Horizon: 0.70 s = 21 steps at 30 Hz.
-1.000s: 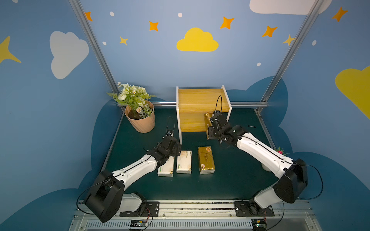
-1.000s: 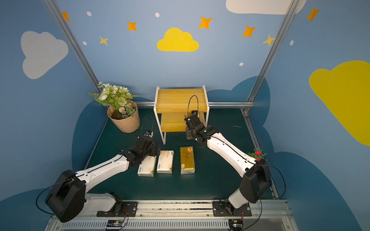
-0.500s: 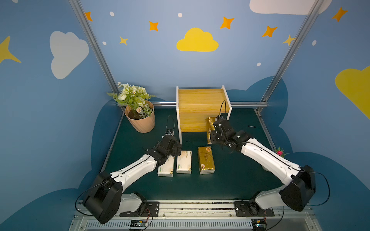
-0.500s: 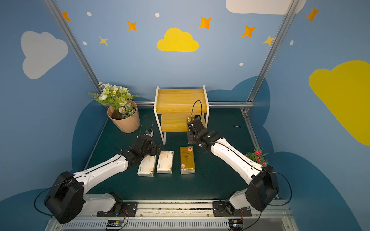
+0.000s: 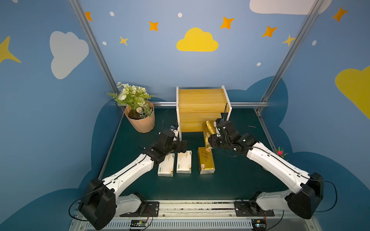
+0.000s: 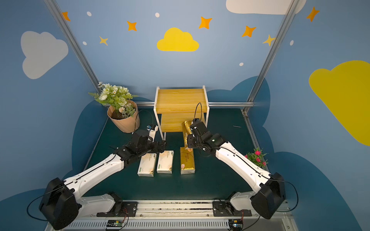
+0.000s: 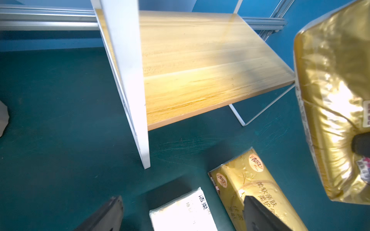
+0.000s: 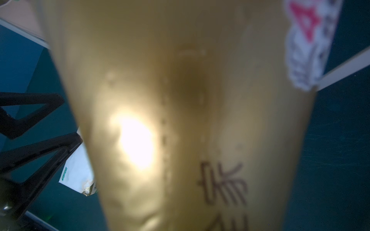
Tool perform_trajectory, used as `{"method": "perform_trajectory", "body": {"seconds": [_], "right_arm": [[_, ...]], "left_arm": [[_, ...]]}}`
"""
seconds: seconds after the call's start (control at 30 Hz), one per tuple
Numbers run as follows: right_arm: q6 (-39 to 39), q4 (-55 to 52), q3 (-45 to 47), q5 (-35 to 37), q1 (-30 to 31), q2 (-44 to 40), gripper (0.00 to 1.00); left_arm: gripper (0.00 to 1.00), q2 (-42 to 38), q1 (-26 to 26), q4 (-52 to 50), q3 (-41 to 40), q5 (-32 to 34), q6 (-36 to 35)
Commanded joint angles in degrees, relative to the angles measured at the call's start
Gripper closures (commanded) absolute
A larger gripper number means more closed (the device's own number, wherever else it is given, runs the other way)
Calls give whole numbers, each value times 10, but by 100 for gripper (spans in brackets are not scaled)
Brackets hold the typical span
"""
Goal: Place the tissue boxes on the shelf by color
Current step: Place a box of tissues on the shelf.
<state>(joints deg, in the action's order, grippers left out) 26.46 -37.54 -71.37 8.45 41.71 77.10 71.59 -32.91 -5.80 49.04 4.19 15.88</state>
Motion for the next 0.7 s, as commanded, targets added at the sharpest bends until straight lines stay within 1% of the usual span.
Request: {"method": "perform_trajectory", "body": {"seconds": [0.0,0.13,0.37,0.43,0.53,0.6,0.67], "right_arm": [[-15,-26,-20,0,2,-5,67],[-9,-22,-14,5,3,2,67],[6,-17,-14,6,7,21,67],[-8,-24,-26,5,12,19,67],[-63,-61,-67,-4,24,11,67],[-76,-95,-86,-1,24,7,66],[-81,-115,-86,4,22,8,66]], "left_arm": [[2,13,0,-6,21,-30,0],[3,23,-3,-3,22,-42,2],[3,17,-5,6,-5,-21,22],[3,14,-5,2,-9,-17,23],[3,10,-6,-9,-10,-3,20],[3,10,-6,-12,-13,8,22],[3,12,-6,-12,-14,10,23]]}}
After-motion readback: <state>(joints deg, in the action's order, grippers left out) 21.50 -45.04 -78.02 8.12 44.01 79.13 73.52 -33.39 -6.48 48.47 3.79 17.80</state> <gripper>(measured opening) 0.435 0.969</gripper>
